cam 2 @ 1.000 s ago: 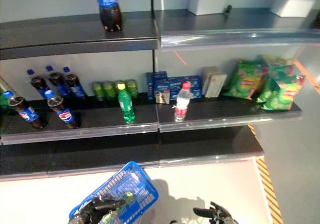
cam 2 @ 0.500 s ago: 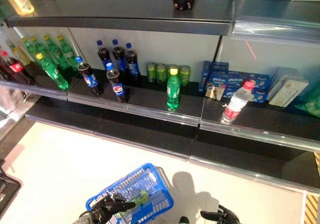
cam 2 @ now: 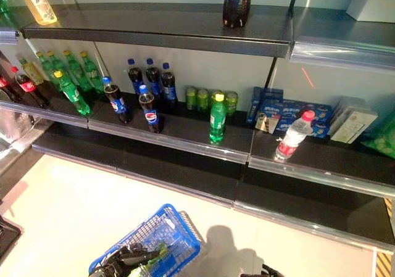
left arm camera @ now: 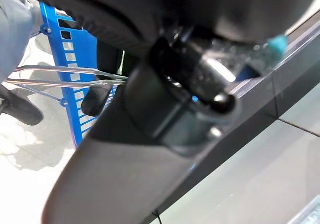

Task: Pick up the drink and place into the basket.

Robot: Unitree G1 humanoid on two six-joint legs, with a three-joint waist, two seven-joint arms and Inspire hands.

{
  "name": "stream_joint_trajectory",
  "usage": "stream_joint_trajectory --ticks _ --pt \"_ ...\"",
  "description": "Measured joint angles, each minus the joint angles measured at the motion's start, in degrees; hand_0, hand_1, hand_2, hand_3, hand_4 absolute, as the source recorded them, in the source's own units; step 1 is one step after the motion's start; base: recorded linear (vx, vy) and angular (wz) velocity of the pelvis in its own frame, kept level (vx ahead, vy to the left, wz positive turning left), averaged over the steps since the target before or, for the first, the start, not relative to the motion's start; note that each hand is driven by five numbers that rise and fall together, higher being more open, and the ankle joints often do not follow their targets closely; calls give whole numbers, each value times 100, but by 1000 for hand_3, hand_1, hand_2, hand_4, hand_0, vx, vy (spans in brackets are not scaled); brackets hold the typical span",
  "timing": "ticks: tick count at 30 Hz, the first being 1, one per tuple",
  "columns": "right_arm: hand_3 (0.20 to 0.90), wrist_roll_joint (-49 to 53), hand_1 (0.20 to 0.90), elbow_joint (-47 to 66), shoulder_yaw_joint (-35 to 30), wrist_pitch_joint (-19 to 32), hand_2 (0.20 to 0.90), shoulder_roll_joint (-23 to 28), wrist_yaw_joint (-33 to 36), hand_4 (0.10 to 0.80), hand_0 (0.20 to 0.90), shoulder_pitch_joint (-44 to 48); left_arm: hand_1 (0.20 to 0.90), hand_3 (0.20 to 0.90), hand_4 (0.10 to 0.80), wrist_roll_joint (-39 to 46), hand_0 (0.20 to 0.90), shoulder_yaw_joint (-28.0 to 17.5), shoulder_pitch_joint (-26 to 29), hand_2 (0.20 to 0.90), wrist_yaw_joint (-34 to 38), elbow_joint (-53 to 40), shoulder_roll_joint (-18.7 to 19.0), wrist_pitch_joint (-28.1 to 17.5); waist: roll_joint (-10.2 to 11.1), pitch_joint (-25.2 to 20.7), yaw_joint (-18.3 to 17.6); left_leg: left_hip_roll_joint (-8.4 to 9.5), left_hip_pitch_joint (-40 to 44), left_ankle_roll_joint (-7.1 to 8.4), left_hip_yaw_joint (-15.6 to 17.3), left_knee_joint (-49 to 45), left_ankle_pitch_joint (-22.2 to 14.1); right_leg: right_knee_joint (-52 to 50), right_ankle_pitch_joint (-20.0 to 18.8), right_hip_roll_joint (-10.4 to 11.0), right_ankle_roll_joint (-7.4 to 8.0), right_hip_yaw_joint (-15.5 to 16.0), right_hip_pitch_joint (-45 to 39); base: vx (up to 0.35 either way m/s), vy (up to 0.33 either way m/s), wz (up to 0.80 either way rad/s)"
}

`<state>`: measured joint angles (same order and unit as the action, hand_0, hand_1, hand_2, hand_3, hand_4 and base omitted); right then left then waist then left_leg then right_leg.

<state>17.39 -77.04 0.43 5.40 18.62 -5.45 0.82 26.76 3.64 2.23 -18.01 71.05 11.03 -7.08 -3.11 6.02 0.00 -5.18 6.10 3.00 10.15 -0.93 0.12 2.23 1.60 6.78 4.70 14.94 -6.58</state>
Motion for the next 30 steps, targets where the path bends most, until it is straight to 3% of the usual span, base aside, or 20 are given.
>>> stream_joint_trajectory --ticks 3,5,6,7,10,12,13,15,19,21,25,27,30 --pt "900 3 900 -3 -1 -3 900 18 20 800 900 152 300 200 100 41 300 -4 75 300 -1 -29 0 -141 44 99 45 -14 -401 163 -266 -900 66 22 -20 8 -189 -186 -26 0 3 -22" --pt "900 3 900 -31 7 -53 900 51 30 800 900 197 300 200 100 31 300 23 164 300 -5 -69 1 -216 123 175 141 -40 -623 435 -267 -1180 125 74 -91 31 -300 -324 -27 104 123 -25" --pt "900 3 900 -35 12 -53 900 72 32 800 900 201 300 200 100 26 300 24 164 300 -11 -93 1 -228 98 165 141 -49 -600 442 -273 -1058 127 109 -111 15 -320 -360 -29 134 144 -34" --pt "900 1 900 -32 9 -53 900 206 32 800 900 203 300 200 100 31 300 24 131 300 -31 -129 -31 -250 -73 186 94 -84 -516 446 -285 -449 132 143 -130 -67 -347 -440 -30 107 113 -19" --pt "900 -22 900 -66 -3 -67 900 363 34 800 900 172 300 200 100 45 300 22 167 300 -41 -130 -130 -248 -179 256 91 -24 -526 422 -281 118 153 158 -131 -110 -327 -594 -38 156 200 -31" --pt "900 -76 900 -63 -5 -67 900 438 30 800 900 121 300 200 100 36 300 87 199 300 -56 -132 -183 -210 -323 237 -18 -40 -505 268 -267 293 332 209 -137 -265 -247 -618 -115 204 265 -25" --pt "900 -105 900 -66 -12 -49 900 409 65 800 900 82 300 200 100 32 300 139 196 300 -40 -73 -174 -150 -350 238 -19 -53 -345 61 -225 392 459 184 -94 -274 -185 -632 -195 170 200 -21" --pt "900 -129 900 -50 -13 -36 900 275 53 800 900 -3 300 200 100 -24 300 174 208 300 -35 -25 -65 -81 -116 246 -64 110 -139 -17 -127 584 438 194 -49 -158 -29 -701 -232 154 164 -25" --pt "900 -240 900 -63 -12 -37 900 59 13 800 900 -116 300 200 100 -81 300 178 261 300 -37 -24 -31 13 165 219 -69 371 -98 -182 -101 580 300 184 -25 87 144 -726 -263 87 148 -10" --pt "900 -254 900 -65 -9 -39 900 -18 8 800 900 -46 300 200 100 -88 300 172 275 300 -29 8 -26 51 191 230 -18 361 -27 -198 -95 580 262 -48 -7 86 159 -730 -197 3 258 -20" --pt "900 -243 900 -7 -2 -28 900 -13 23 800 900 233 300 200 100 -87 300 204 465 300 -35 231 -20 51 65 369 -36 223 91 -299 -150 584 169 -1931 177 79 310 -751 633 27 134 1" --pt "900 -239 900 -2 4 -33 900 -102 19 800 900 306 300 200 100 -64 300 177 452 300 -30 222 120 52 272 403 -10 373 196 -496 -199 588 107 -3017 297 366 327 -793 1153 94 -21 16" --pt "900 -227 900 -22 7 -53 900 -171 20 800 900 273 300 200 100 -23 300 -24 374 300 33 220 199 46 420 397 -1 427 166 -549 -345 617 107 -2556 451 261 332 -959 1219 173 -148 26"
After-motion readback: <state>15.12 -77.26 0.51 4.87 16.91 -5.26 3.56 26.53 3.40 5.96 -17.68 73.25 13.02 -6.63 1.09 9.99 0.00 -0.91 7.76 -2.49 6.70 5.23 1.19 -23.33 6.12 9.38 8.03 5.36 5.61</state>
